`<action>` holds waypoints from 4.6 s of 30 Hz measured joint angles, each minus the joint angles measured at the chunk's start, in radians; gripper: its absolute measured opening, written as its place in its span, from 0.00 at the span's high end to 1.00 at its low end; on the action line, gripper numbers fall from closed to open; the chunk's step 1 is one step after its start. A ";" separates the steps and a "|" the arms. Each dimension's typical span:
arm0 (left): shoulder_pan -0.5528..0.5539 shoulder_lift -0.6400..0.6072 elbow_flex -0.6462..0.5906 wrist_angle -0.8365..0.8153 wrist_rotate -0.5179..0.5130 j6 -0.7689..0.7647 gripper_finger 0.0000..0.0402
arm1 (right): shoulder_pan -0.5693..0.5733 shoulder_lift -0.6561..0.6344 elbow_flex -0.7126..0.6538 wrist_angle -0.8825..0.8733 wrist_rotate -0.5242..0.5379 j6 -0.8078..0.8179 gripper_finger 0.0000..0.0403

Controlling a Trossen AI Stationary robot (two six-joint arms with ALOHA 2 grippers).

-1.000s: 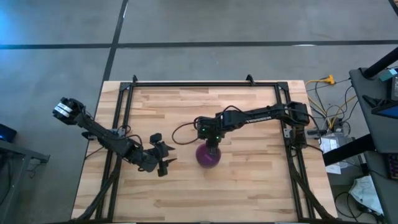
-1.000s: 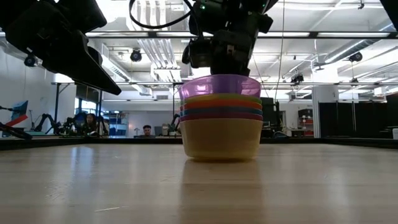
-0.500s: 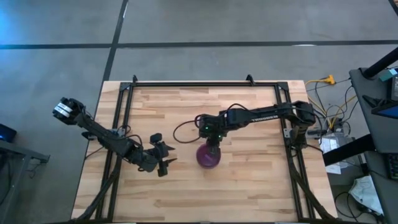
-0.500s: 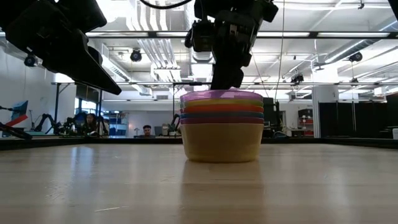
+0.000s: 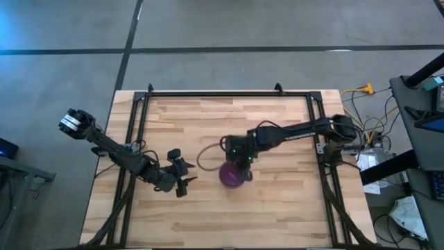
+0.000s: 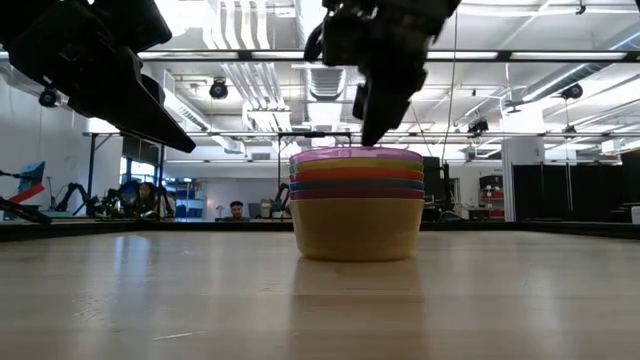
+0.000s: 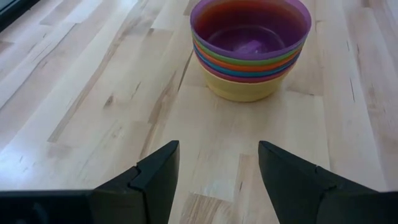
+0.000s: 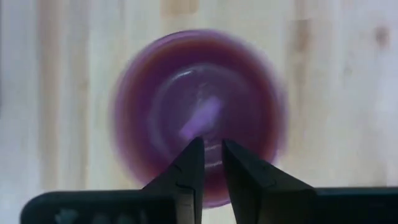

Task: Nest bowls inside each other
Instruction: Return to Home Position

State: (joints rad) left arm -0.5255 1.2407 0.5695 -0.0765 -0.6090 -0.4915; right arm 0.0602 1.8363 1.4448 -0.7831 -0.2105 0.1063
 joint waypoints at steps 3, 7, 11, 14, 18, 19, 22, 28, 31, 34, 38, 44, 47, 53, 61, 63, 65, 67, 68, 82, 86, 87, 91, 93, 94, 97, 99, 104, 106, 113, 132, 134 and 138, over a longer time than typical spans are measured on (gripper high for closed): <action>0.000 0.000 0.000 0.000 0.000 0.000 0.49 | 0.052 -0.030 -0.030 0.011 0.000 -0.002 0.88; 0.000 0.000 0.000 0.004 -0.001 0.036 0.49 | 0.127 -0.093 -0.120 0.060 0.001 -0.001 0.88; 0.001 0.000 0.000 0.080 -0.005 0.123 0.49 | 0.189 -0.187 -0.282 0.231 0.001 0.037 0.88; 0.003 0.000 0.001 0.166 -0.016 0.236 0.49 | 0.223 -0.274 -0.436 0.460 0.003 0.067 0.88; 0.025 0.000 0.007 0.393 -0.057 0.453 0.49 | 0.239 -0.365 -0.649 0.931 0.033 0.060 0.88; 0.036 0.000 0.007 0.474 -0.057 0.518 0.49 | 0.237 -0.378 -0.699 1.081 0.049 0.058 0.88; 0.077 0.000 -0.001 0.692 -0.022 0.672 0.49 | 0.205 -0.397 -0.827 1.544 0.073 0.058 0.88; 0.247 -0.031 -0.004 0.847 0.223 0.842 0.49 | 0.047 -0.510 -0.985 2.020 0.071 -0.002 0.88; 0.356 -0.106 -0.007 0.818 0.234 0.850 0.49 | -0.075 -0.683 -1.035 1.951 0.019 -0.028 0.89; 0.439 -0.232 -0.021 0.729 0.256 0.839 0.49 | -0.189 -0.912 -1.068 1.812 -0.073 -0.033 0.91; 0.474 -0.411 -0.080 0.664 0.369 0.805 0.53 | -0.267 -1.246 -1.117 1.616 -0.132 -0.069 0.95; 0.473 -0.642 -0.289 0.764 0.398 0.720 0.70 | -0.259 -1.656 -1.290 1.498 -0.111 -0.064 0.98; 0.472 -0.708 -0.410 0.825 0.402 0.679 0.82 | -0.250 -1.802 -1.417 1.499 -0.085 -0.015 0.98; 0.472 -0.767 -0.558 0.850 0.392 0.612 0.98 | -0.244 -1.809 -1.434 1.275 -0.064 0.019 0.98; 0.473 -0.889 -0.561 0.637 0.432 0.501 1.00 | -0.244 -1.803 -1.436 1.005 -0.062 0.229 0.98; 0.473 -0.917 -0.562 0.530 0.433 0.436 1.00 | -0.244 -1.803 -1.436 0.897 -0.062 0.264 0.98; 0.473 -0.942 -0.562 0.432 0.433 0.361 1.00 | -0.244 -1.799 -1.433 0.820 -0.057 0.293 0.98; 0.473 -0.965 -0.562 0.311 0.433 0.296 1.00 | -0.244 -1.779 -1.430 0.815 -0.077 0.309 0.98; 0.473 -0.976 -0.562 0.262 0.433 0.257 1.00 | -0.244 -1.772 -1.430 0.814 -0.096 0.313 0.98; 0.473 -0.956 -0.564 0.124 0.424 0.172 1.00 | -0.244 -1.743 -1.428 0.813 -0.130 0.292 0.98; 0.473 -0.937 -0.564 0.124 0.422 0.327 1.00 | -0.244 -1.743 -1.428 0.814 -0.130 0.289 0.98; 0.473 -0.933 -0.564 0.124 0.422 0.362 1.00 | -0.244 -1.743 -1.428 0.814 -0.130 0.289 0.98; 0.473 -0.918 -0.564 0.123 0.422 0.435 1.00 | -0.244 -1.743 -1.428 0.814 -0.130 0.287 0.98; 0.473 -0.913 -0.564 0.123 0.422 0.448 1.00 | -0.244 -1.743 -1.428 0.814 -0.130 0.287 0.98; 0.473 -0.909 -0.564 0.123 0.422 0.447 1.00 | -0.244 -1.743 -1.428 0.814 -0.130 0.287 0.98; 0.473 -0.903 -0.565 0.123 0.422 0.447 1.00 | -0.244 -1.743 -1.428 0.814 -0.130 0.287 0.98; 0.473 -0.899 -0.565 0.123 0.422 0.447 1.00 | -0.244 -1.743 -1.428 0.814 -0.130 0.287 0.98; 0.473 -0.889 -0.565 0.122 0.422 0.447 1.00 | -0.244 -1.743 -1.428 0.814 -0.130 0.287 0.98; 0.473 -0.886 -0.565 0.122 0.422 0.447 1.00 | -0.244 -1.743 -1.428 0.814 -0.130 0.287 0.98; 0.473 -0.881 -0.565 0.122 0.422 0.447 1.00 | -0.244 -1.743 -1.428 0.815 -0.129 0.287 0.98; 0.473 -0.881 -0.565 0.121 0.422 0.447 1.00 | -0.244 -1.743 -1.428 0.815 -0.130 0.287 0.98; 0.473 -0.881 -0.565 0.121 0.422 0.447 1.00 | -0.243 -1.743 -1.428 0.815 -0.130 0.287 0.98; 0.473 -0.881 -0.565 0.121 0.422 0.447 1.00 | -0.244 -1.743 -1.428 0.815 -0.129 0.287 0.98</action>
State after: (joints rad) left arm -0.0525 0.3595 0.0044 0.0448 -0.1875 -0.0448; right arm -0.1833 0.0933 0.0170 0.0315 -0.3400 0.3931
